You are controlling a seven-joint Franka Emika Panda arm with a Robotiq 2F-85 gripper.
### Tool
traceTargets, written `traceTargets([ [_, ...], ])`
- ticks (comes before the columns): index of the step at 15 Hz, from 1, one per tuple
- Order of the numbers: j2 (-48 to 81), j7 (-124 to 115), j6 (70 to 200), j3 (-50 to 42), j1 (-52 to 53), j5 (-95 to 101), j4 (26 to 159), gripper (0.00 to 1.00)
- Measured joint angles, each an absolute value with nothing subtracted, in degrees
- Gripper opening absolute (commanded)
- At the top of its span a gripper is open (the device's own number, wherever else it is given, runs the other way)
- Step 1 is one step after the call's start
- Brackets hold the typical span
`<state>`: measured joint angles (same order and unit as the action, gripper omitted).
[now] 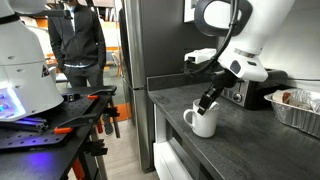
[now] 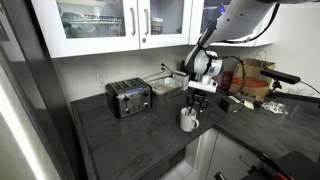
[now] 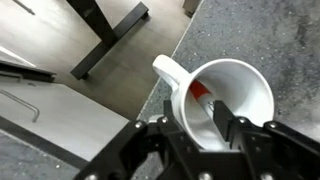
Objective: Move the mug cup to the right
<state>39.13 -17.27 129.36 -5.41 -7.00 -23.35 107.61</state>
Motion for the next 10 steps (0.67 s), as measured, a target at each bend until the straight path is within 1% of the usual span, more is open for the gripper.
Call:
traceTargets([
  [1, 38.60, -17.18, 129.36, -5.37, -6.99, -23.32, 107.69, 0.87],
  [2, 37.91, -17.05, 129.37, -5.28, -6.96, -23.30, 107.81, 0.95],
  [3, 36.97, -16.84, 129.42, -5.18, -6.88, -23.13, 108.00, 0.99],
  [6, 32.82, -13.81, 130.05, -4.70, -6.38, -22.53, 109.35, 1.00],
  [10, 25.81, -11.96, 130.17, -4.54, -4.09, -15.85, 112.51, 1.00],
])
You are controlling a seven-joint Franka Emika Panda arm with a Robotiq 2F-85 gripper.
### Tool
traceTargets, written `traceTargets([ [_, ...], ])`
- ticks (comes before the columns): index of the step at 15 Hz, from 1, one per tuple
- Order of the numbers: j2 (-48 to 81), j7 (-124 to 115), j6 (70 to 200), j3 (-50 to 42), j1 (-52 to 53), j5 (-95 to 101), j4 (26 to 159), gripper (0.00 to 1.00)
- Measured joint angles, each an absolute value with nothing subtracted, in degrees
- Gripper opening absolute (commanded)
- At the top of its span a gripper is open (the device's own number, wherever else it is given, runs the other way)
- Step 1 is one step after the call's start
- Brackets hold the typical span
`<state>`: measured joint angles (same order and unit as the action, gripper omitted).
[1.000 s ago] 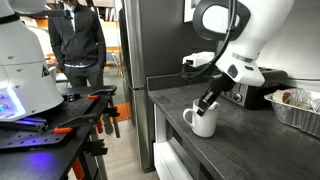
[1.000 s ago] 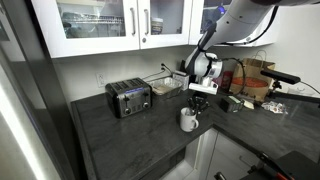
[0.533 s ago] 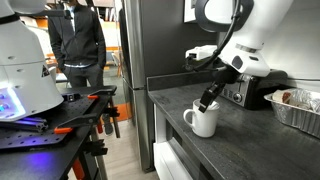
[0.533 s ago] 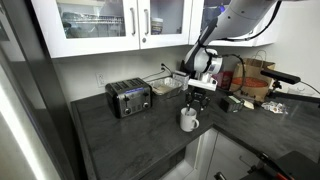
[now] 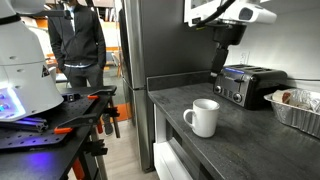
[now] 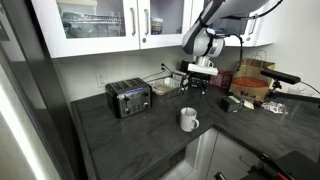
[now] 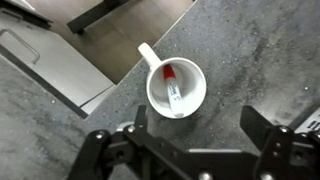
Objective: Move the mug cup to the right
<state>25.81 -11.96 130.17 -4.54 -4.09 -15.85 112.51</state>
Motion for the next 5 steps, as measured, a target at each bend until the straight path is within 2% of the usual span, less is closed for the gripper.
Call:
traceTargets([
  [5, 18.11, -11.94, 130.17, -3.70, 0.15, -7.03, 117.40, 1.00],
])
